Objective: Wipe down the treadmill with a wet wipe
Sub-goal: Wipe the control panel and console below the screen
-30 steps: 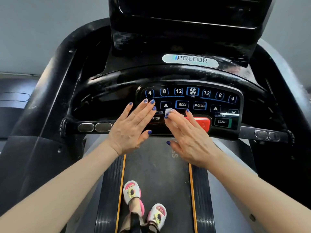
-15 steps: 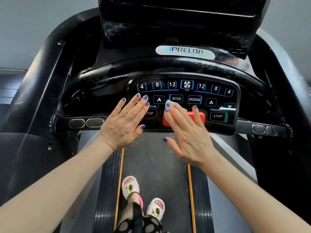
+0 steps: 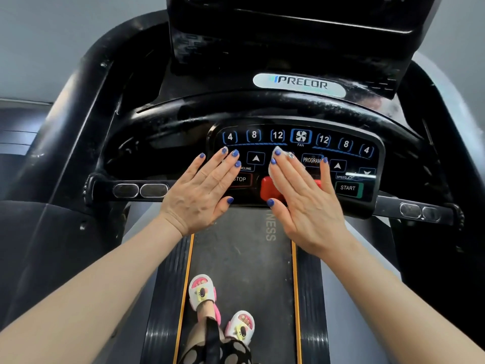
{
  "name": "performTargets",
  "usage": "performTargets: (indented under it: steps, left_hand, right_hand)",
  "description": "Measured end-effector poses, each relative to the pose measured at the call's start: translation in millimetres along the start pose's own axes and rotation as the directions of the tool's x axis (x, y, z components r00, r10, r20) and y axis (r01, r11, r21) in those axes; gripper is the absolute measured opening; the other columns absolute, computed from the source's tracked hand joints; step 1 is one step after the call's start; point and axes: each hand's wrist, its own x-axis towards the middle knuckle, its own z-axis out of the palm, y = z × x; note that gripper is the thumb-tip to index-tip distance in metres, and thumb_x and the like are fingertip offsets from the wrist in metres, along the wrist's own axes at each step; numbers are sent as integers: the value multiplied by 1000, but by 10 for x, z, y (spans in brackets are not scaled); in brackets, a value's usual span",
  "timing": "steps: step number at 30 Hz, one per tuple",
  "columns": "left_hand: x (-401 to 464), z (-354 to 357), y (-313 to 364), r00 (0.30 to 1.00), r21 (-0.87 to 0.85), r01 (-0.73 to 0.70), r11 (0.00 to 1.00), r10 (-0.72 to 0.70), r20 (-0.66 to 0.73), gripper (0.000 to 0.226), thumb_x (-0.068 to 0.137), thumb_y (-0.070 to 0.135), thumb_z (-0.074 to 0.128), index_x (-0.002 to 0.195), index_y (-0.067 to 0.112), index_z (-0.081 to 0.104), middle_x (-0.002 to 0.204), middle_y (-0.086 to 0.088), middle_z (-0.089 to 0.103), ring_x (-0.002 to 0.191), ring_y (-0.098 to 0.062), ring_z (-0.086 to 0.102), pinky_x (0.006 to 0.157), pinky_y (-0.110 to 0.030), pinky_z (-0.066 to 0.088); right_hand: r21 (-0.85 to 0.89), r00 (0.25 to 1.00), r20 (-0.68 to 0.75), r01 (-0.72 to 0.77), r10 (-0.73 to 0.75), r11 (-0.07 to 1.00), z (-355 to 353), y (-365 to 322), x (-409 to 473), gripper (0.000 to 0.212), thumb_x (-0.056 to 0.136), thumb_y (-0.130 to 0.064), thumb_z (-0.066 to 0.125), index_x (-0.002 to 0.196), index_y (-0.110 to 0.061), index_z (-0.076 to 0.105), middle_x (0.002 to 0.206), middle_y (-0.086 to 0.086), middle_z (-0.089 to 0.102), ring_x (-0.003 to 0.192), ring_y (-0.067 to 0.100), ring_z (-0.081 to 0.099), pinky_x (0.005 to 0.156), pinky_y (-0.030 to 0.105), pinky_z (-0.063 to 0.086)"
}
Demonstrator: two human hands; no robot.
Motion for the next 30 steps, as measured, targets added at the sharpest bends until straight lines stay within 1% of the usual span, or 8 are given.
performTargets:
  steps: [5,8,13,19,23,26,28,30]
  left_hand:
    - [0,-16,-4,1000,-7,6,1000,-6,19,62,107,38,32,159,6,18,166,-12,15,156,-26,6,127,-47,9]
    - [5,-18,3,1000,-12,4,1000,-4,19,62,106,37,33,158,5,19,166,-11,14,156,-26,5,127,-47,8]
    - [6,-4,8,1000,-1,5,1000,-5,-7,61,106,36,35,157,4,24,164,-14,22,154,-29,19,126,-47,12]
    - [4,-20,-3,1000,-5,8,1000,-8,10,63,106,37,36,158,5,21,166,-12,16,156,-26,7,127,-47,10]
    - [10,-14,3,1000,-5,8,1000,-8,13,62,106,36,35,158,5,22,165,-13,19,156,-26,10,126,-48,12]
    - [5,-12,-6,1000,6,11,1000,-11,5,62,106,35,37,158,4,23,165,-14,21,155,-27,13,126,-48,13]
    - [0,-16,-13,1000,7,12,1000,-12,2,62,106,35,38,158,4,24,165,-14,21,155,-27,13,126,-48,12]
    - [0,-23,-11,1000,9,6,1000,-6,0,62,107,36,37,158,4,25,165,-15,22,155,-27,13,126,-48,11]
  right_hand:
    - [42,1000,-19,-4,5,999,-127,-141,503,65,104,-51,20,161,-19,18,170,-6,4,156,10,1,123,52,-10]
    - [3,1000,3,16,-16,1000,-101,-29,380,65,104,-50,22,162,-21,15,170,-8,2,155,9,-2,124,52,-10]
    - [-13,1000,16,7,-6,1000,-68,130,53,65,102,-48,25,161,-20,22,169,-8,6,155,9,3,124,54,-7]
    - [20,999,-19,42,-42,999,-200,-63,668,63,105,-47,23,162,-19,16,170,-7,3,155,10,-1,123,54,-11]
    - [-28,997,11,75,-74,997,-129,162,411,63,106,-48,23,162,-24,8,169,-10,-2,155,7,-6,122,54,-13]
    - [-61,997,13,79,-78,995,-176,297,341,63,105,-49,23,161,-25,12,169,-10,2,155,7,-3,121,54,-15]
    - [-52,996,0,88,-88,995,-233,199,502,66,103,-52,21,162,-22,16,169,-8,4,155,10,0,122,56,-13]
    - [-50,990,2,141,-141,989,-262,38,673,68,103,-55,20,162,-20,16,169,-6,5,156,12,0,122,58,-10]
